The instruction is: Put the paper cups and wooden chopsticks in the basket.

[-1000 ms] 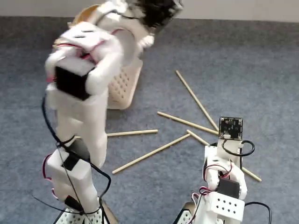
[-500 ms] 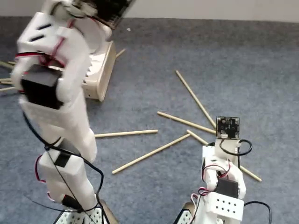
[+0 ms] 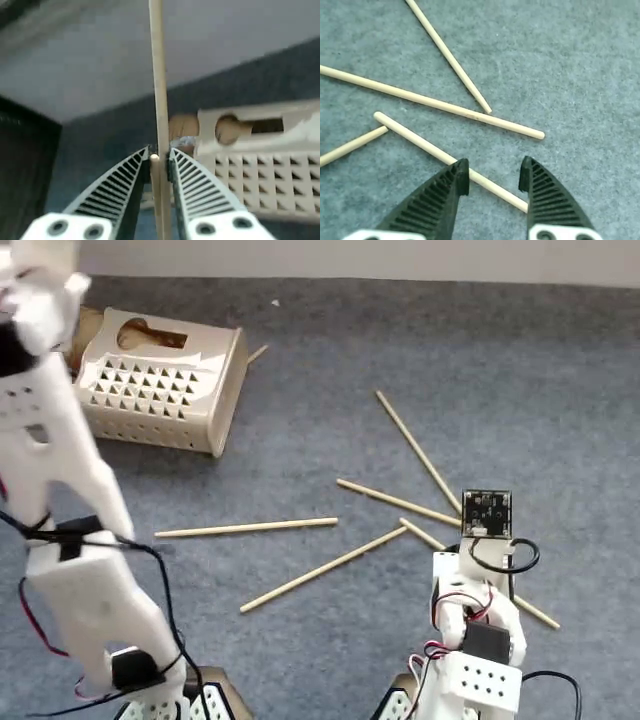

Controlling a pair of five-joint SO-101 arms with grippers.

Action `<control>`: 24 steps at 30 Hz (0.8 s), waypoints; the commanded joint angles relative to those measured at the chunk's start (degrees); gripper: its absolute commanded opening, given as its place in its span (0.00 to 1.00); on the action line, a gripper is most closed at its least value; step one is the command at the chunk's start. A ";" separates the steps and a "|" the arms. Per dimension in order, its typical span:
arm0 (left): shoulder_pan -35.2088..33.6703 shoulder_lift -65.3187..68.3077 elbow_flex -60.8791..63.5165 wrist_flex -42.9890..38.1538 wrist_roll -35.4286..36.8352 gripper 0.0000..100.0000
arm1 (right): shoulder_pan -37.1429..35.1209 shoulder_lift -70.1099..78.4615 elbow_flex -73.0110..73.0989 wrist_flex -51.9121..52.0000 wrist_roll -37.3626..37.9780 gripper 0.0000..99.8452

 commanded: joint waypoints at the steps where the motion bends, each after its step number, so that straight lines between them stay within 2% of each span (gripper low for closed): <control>1: -10.86 2.42 2.95 11.78 8.09 0.00 | -0.48 -0.31 -0.13 0.40 0.53 0.18; 3: -15.34 4.18 7.34 11.60 9.49 0.00 | -1.80 -0.13 -0.66 0.48 0.62 0.18; 6: -18.33 7.78 16.92 11.43 9.32 0.00 | -6.29 2.15 -5.32 0.84 0.26 0.18; 9: -20.44 12.09 25.98 10.99 9.41 0.00 | -12.09 12.18 -19.21 6.29 -1.58 0.18; 12: -22.64 16.66 30.99 6.59 10.55 0.01 | -17.89 29.05 -38.37 10.59 -4.75 0.18; 18: -27.47 22.55 31.16 0.00 27.43 0.19 | -32.22 63.69 -75.30 11.91 -9.49 0.18; 21: -28.18 24.31 31.43 0.44 33.93 0.21 | -37.67 77.93 -92.62 14.11 -9.23 0.18; 24: -27.56 27.65 31.43 3.87 35.25 0.21 | -40.31 88.84 -108.79 15.16 -9.05 0.18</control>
